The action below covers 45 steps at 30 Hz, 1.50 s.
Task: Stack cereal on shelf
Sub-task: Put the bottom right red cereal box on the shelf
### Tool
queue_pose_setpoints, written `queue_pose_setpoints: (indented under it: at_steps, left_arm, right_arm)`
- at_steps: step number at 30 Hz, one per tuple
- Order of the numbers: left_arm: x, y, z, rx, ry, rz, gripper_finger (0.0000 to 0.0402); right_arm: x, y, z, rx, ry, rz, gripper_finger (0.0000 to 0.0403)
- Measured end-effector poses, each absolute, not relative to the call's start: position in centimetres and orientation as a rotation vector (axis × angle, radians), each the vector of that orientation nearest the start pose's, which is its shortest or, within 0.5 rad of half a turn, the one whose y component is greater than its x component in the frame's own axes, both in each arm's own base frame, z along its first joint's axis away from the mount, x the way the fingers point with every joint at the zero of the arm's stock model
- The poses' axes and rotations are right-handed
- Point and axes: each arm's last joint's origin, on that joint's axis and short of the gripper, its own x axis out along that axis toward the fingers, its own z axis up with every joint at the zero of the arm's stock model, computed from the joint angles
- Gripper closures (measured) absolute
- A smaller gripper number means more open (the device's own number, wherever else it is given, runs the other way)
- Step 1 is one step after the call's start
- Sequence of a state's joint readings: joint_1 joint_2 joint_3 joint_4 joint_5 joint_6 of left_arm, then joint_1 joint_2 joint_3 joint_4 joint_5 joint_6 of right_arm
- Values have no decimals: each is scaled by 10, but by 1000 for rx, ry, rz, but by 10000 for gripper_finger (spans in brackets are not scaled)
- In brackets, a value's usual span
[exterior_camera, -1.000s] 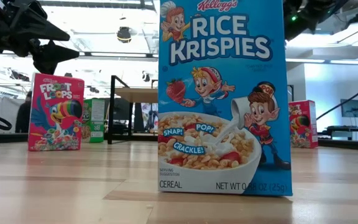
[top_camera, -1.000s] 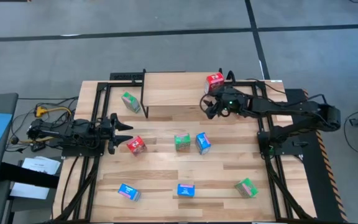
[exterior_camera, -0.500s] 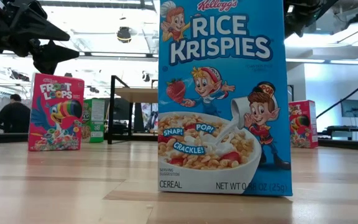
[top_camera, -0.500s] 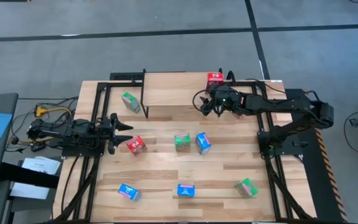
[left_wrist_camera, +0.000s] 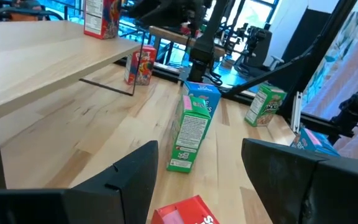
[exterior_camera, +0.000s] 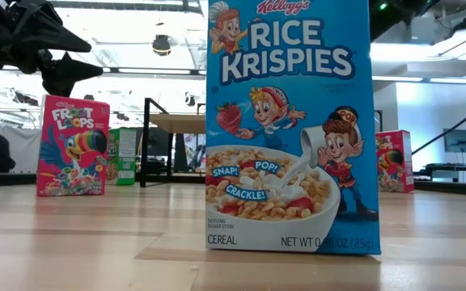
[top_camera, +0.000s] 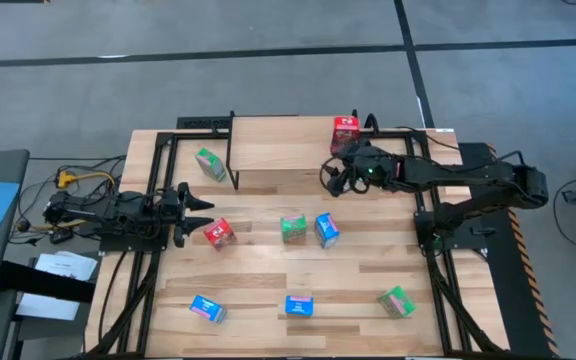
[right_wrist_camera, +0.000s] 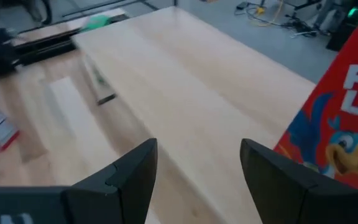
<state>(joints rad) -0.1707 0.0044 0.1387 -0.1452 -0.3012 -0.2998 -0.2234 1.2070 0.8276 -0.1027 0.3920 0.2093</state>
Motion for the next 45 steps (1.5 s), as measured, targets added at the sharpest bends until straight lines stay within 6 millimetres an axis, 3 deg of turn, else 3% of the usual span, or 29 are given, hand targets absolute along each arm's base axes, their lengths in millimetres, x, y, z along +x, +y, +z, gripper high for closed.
queue_pose_setpoints:
  at_steps: [6,23,45]
  left_arm:
    - [86,-6,196,-297,-9,131,180]
    - [86,-6,196,-294,-9,132,180]
    - [86,-6,196,-242,-6,133,180]
  right_arm:
    - [241,-67,271,129,493,-658,147]
    - [226,-101,264,92,598,-780,147]
    - [230,-111,259,138,561,-843,147]
